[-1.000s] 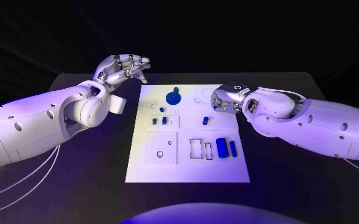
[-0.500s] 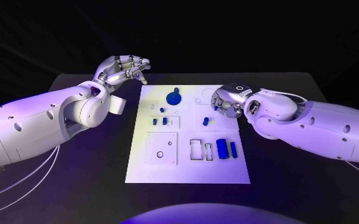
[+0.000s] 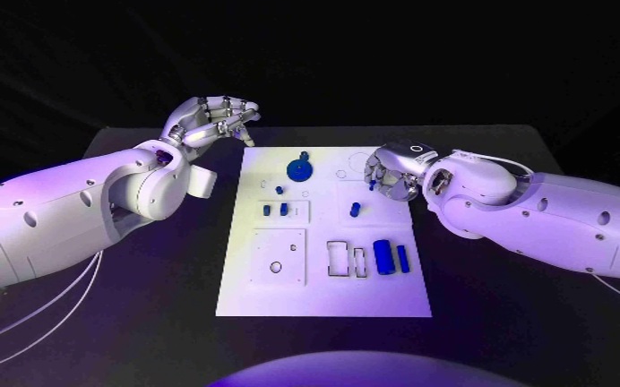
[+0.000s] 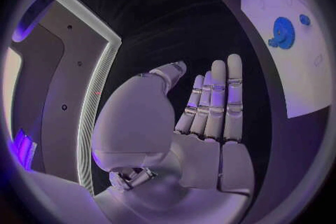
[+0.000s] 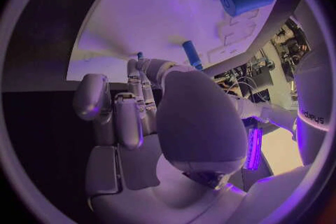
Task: Assemble the parts on the task board
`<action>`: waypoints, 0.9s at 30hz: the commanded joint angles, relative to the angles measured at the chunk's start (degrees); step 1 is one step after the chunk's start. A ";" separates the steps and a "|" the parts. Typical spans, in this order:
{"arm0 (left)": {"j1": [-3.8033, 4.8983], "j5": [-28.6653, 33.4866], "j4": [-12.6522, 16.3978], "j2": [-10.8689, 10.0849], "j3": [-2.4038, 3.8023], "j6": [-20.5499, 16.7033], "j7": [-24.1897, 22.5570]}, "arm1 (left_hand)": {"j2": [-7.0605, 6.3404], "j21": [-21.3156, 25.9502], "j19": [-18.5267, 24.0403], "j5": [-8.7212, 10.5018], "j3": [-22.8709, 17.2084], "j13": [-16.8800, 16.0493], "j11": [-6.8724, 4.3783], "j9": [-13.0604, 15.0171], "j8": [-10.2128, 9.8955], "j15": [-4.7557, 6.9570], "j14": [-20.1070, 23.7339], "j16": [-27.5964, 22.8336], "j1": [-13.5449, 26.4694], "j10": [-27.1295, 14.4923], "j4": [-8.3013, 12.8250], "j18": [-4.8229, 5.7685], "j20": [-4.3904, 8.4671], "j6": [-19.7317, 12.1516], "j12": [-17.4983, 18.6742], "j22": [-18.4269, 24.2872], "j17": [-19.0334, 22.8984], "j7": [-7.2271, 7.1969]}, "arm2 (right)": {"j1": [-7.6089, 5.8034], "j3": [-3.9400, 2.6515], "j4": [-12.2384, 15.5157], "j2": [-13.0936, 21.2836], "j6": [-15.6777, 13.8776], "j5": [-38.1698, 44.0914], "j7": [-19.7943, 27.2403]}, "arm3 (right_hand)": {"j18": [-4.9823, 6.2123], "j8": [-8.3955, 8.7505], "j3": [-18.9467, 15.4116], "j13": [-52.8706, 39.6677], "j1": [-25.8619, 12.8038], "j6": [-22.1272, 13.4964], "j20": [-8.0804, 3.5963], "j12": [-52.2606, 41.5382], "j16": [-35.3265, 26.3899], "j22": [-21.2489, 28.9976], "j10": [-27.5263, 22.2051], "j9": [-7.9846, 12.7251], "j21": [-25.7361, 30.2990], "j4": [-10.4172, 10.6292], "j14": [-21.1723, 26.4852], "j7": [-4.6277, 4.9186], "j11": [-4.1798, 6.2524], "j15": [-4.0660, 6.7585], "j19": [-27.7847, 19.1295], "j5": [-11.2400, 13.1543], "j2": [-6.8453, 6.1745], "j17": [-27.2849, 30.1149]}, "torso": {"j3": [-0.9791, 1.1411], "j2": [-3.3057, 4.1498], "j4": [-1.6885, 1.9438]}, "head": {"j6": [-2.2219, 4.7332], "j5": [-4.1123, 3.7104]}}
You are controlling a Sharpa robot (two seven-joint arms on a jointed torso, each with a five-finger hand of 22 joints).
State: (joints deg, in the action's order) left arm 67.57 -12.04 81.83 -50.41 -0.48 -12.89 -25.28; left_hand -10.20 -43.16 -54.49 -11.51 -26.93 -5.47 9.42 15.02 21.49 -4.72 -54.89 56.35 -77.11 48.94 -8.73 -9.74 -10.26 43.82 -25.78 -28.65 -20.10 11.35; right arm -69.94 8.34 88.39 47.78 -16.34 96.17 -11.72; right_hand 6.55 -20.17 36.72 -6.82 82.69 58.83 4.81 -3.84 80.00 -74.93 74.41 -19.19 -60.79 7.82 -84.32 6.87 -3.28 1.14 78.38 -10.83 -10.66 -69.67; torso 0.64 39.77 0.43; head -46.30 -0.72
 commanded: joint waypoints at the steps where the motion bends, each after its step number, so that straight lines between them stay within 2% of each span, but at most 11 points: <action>1: 0.01 -0.05 -0.04 0.03 0.04 1.22 -0.19 | -0.19 0.33 -0.35 -0.01 0.04 0.06 0.02 -0.05 -0.12 -0.38 0.07 -0.01 0.57 -0.33 -0.25 -0.75 -0.02 -0.30 0.39 0.08 -0.06 1.94 | -0.22 -0.09 0.39 0.14 -0.44 -1.41 -0.05 | -0.70 -0.35 0.21 -0.06 -0.56 -0.04 -0.22 -0.30 -0.25 -0.81 0.22 -6.01 0.31 -0.18 -1.67 0.23 0.10 0.12 0.10 0.16 -0.11 0.06 | -0.01 -0.03 0.00 | 0.01 0.05; 6: 0.01 -0.05 -0.17 0.01 0.04 1.31 -0.11 | -0.20 0.42 -0.38 -0.03 0.08 0.08 0.05 -0.08 -0.14 -0.40 0.10 -0.03 0.49 -0.50 -0.24 -0.75 -0.04 -0.44 0.40 0.15 -0.08 1.97 | -0.92 -0.19 1.70 0.89 -0.06 -3.57 -0.32 | -0.68 -0.36 0.28 -0.09 -0.71 -0.08 -0.22 -0.28 -0.26 -0.78 0.20 -6.07 0.41 -0.30 -1.66 0.23 0.10 0.12 0.07 0.17 -0.13 0.09 | -0.03 -0.02 0.02 | 0.01 0.08; 14: 0.01 -0.05 -0.46 0.09 0.04 1.50 -0.03 | -0.22 0.49 -0.40 -0.04 0.13 0.09 0.08 -0.11 -0.15 -0.42 0.13 -0.04 0.41 -0.65 -0.23 -0.75 -0.05 -0.55 0.42 0.20 -0.09 2.00 | -2.51 -0.44 5.60 2.26 -0.68 -5.38 -0.29 | -0.72 -0.38 0.38 -0.13 -0.84 -0.12 -0.22 -0.27 -0.25 -0.88 0.16 -6.14 0.24 -0.47 -1.67 0.24 0.10 0.12 0.15 0.18 -0.15 0.07 | -0.09 -0.12 -0.04 | 0.24 0.10; 17: 0.01 -0.17 -0.56 0.17 0.04 1.64 -0.09 | -0.20 0.53 -0.44 -0.05 0.14 0.11 0.10 -0.12 -0.15 -0.43 0.12 -0.03 0.35 -0.76 -0.22 -0.76 -0.06 -0.63 0.42 0.24 -0.10 2.02 | -2.78 -0.47 7.30 2.21 -1.26 -5.60 0.04 | -0.76 -0.39 0.41 -0.15 -0.89 -0.13 -0.22 -0.26 -0.17 -0.99 0.15 -6.18 0.02 -0.56 -1.70 0.24 0.10 0.12 0.24 0.18 -0.18 -0.07 | -0.07 -0.06 0.07 | 0.38 0.14; 22: 0.01 -0.54 -0.73 0.38 0.04 2.01 -0.13 | -0.13 0.56 -0.55 -0.07 0.14 0.12 0.12 -0.14 -0.13 -0.43 0.02 0.05 0.20 -0.90 -0.19 -0.77 -0.07 -0.71 0.41 0.27 -0.15 2.05 | -2.86 -0.49 9.57 0.94 -1.45 -5.69 0.70 | -0.75 -0.41 0.48 -0.18 -0.96 -0.14 -0.22 -0.27 -0.18 -0.98 0.15 -6.23 0.06 -0.71 -1.70 0.25 0.10 0.13 0.24 0.19 -0.18 -0.04 | -0.06 -0.14 0.19 | 0.20 0.74; 27: 0.00 -0.65 -1.16 0.59 0.04 2.28 0.02 | -0.13 0.58 -0.57 -0.07 0.16 0.12 0.14 -0.15 -0.13 -0.44 0.01 0.06 0.18 -0.97 -0.19 -0.77 -0.07 -0.75 0.42 0.29 -0.17 2.06 | -2.47 -0.47 11.27 -1.08 -1.24 -5.35 1.33 | -0.73 -0.42 0.58 -0.21 -1.02 -0.18 -0.23 -0.26 -0.19 -0.94 0.14 -6.29 0.17 -0.88 -1.70 0.26 0.09 0.13 0.22 0.18 -0.13 0.01 | -0.05 -0.20 0.03 | 0.05 1.79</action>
State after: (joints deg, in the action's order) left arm 67.56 -12.19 80.72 -50.01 -0.47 -11.99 -25.03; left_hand -10.20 -42.94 -54.58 -11.51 -26.87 -5.42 9.63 14.93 21.49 -4.72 -54.89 56.35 -77.11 48.32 -8.78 -9.74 -10.35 43.42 -25.57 -28.45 -20.22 11.36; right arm -72.53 7.88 99.33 46.95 -17.28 90.80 -11.30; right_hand 6.58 -20.42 37.33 -6.96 82.17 58.50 4.82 -3.81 80.00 -74.91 74.44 -20.91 -60.57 7.18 -84.33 6.81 -3.34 1.14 78.38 -10.50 -11.18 -69.72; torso 0.57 39.64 0.54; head -46.13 0.53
